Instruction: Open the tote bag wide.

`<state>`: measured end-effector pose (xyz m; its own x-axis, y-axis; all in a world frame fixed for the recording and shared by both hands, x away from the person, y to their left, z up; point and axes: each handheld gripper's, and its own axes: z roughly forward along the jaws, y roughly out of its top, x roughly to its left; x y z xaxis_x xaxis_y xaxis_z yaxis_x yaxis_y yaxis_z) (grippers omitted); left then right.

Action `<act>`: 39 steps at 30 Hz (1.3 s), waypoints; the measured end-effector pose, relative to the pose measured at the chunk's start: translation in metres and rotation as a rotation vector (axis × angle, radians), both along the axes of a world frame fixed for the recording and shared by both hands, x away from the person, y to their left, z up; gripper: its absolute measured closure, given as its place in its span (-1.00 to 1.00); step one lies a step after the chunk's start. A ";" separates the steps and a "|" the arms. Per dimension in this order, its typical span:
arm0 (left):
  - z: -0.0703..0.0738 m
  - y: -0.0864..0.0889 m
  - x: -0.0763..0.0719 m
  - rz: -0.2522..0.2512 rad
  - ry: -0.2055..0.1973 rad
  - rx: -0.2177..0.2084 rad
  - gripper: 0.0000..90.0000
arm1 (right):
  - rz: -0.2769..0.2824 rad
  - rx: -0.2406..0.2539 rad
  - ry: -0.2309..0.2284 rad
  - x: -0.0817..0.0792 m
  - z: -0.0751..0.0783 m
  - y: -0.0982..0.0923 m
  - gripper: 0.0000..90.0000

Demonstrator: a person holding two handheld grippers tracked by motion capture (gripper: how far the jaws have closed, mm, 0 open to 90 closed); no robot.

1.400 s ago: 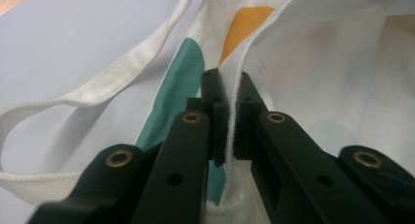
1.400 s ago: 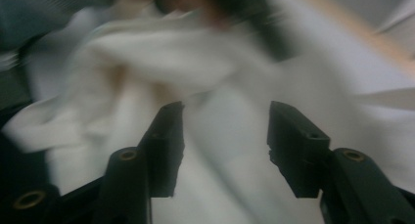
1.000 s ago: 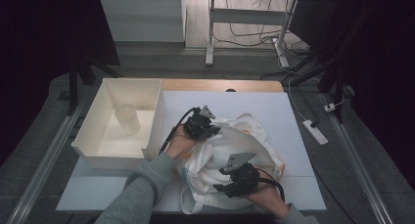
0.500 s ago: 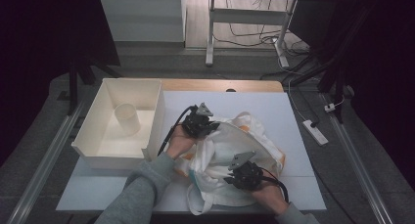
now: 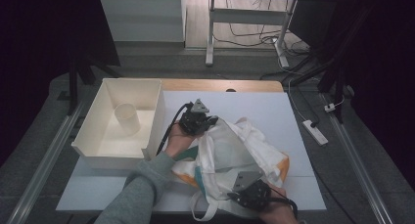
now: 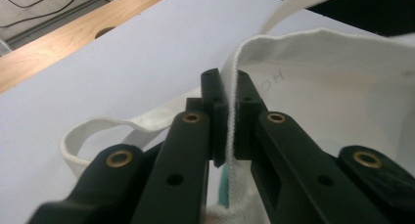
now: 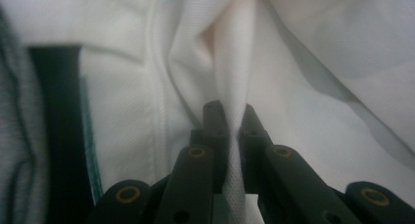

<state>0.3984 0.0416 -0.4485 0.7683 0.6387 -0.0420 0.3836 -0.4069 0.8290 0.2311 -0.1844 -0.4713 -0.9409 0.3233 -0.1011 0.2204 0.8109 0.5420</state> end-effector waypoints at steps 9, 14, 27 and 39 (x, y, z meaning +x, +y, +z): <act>-0.007 -0.003 0.004 -0.001 0.031 0.018 0.91 | 0.038 0.023 0.051 -0.005 -0.009 0.010 0.88; -0.008 -0.002 0.005 -0.008 0.041 0.022 0.91 | 0.025 0.157 0.011 0.002 0.007 -0.002 0.51; -0.014 -0.011 0.004 -0.032 0.055 0.064 0.89 | -0.121 0.001 -0.095 0.072 -0.002 0.002 -0.05; -0.020 -0.012 0.006 -0.027 0.071 0.081 0.88 | -0.043 -0.107 -0.119 0.099 -0.026 0.019 0.13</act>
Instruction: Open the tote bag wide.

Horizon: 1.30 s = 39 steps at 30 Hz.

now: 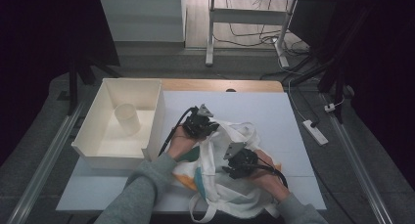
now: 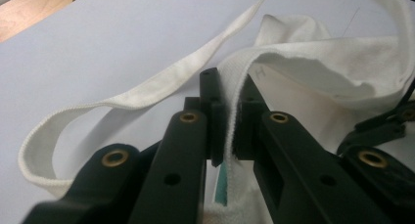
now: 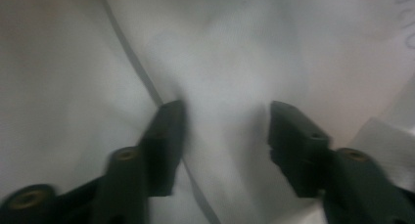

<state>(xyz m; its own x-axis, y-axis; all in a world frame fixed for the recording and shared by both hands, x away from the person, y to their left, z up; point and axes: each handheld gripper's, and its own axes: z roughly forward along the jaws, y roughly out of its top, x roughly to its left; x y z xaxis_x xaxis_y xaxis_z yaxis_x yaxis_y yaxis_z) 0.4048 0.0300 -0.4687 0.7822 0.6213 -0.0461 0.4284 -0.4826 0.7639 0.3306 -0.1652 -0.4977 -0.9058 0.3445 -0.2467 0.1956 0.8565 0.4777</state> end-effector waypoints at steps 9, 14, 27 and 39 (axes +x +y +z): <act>0.004 0.002 -0.003 -0.013 -0.010 -0.026 0.72 | -0.023 0.092 0.019 0.014 0.000 -0.004 0.94; 0.023 0.007 -0.012 -0.027 -0.048 -0.106 0.34 | -0.102 0.153 -0.027 0.016 0.017 -0.016 0.95; 0.056 -0.006 -0.059 -0.072 -0.096 -0.085 -0.32 | -0.227 0.218 -0.022 0.039 0.023 -0.029 0.95; 0.051 -0.001 -0.042 -0.074 -0.103 -0.251 -0.67 | -0.238 0.223 0.035 0.050 0.014 -0.029 0.95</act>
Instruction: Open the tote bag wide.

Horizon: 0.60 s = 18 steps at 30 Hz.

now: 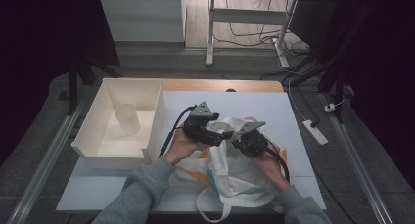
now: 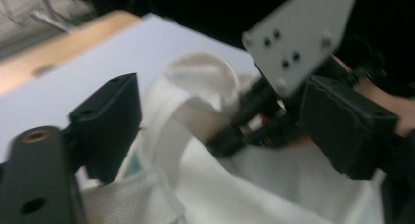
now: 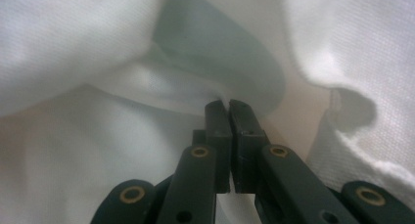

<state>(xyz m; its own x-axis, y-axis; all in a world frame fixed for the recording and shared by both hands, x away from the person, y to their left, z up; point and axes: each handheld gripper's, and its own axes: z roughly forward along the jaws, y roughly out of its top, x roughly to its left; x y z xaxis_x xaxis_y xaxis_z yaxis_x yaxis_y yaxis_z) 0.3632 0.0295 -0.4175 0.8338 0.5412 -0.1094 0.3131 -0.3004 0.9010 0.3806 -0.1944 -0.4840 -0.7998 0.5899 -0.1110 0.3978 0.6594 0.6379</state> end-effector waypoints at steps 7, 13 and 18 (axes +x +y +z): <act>0.009 0.003 -0.008 0.048 -0.019 0.098 -0.58 | 0.000 0.004 0.010 0.001 -0.001 -0.001 0.95; 0.002 0.011 -0.033 0.053 0.027 0.189 -0.54 | -0.012 0.011 0.007 0.001 0.000 -0.002 0.95; -0.013 0.017 -0.048 0.047 0.089 0.203 -0.50 | -0.033 0.021 -0.004 0.002 0.003 -0.007 0.95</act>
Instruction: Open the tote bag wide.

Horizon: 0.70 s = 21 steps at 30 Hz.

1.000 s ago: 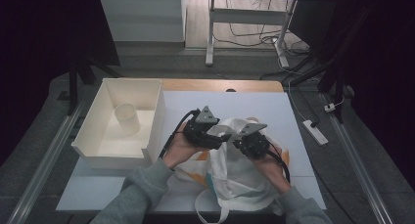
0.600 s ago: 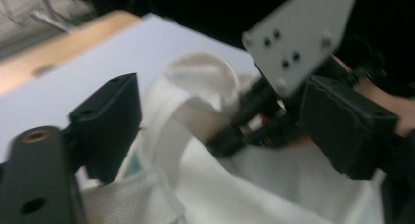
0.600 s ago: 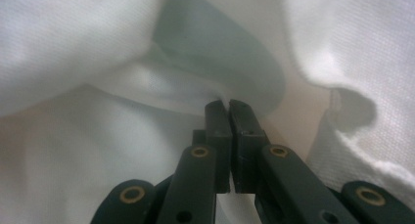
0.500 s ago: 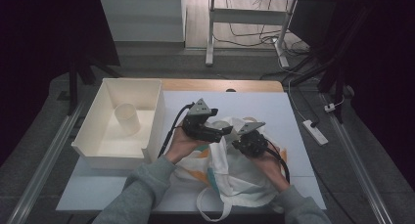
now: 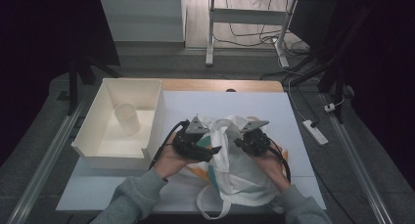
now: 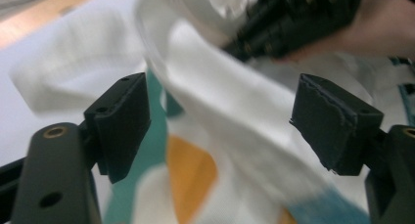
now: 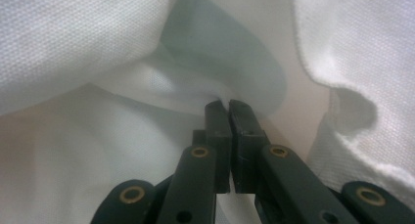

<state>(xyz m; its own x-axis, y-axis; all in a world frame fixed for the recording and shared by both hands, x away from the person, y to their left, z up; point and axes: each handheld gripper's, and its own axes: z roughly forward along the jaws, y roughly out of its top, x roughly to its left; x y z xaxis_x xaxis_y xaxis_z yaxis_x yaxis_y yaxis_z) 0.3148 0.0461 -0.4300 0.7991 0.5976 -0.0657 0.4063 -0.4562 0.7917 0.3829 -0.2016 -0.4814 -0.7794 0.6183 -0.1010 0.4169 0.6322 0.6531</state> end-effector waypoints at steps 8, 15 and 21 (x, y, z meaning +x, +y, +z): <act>-0.023 -0.005 0.005 -0.087 0.117 -0.038 0.07 | -0.023 0.009 -0.017 -0.001 0.004 -0.005 0.94; -0.020 0.007 0.009 -0.104 0.089 -0.034 0.98 | -0.025 0.018 -0.013 -0.003 0.007 -0.010 0.94; -0.006 0.031 0.012 -0.045 0.038 -0.029 0.98 | -0.020 0.047 -0.031 -0.009 0.019 -0.020 0.94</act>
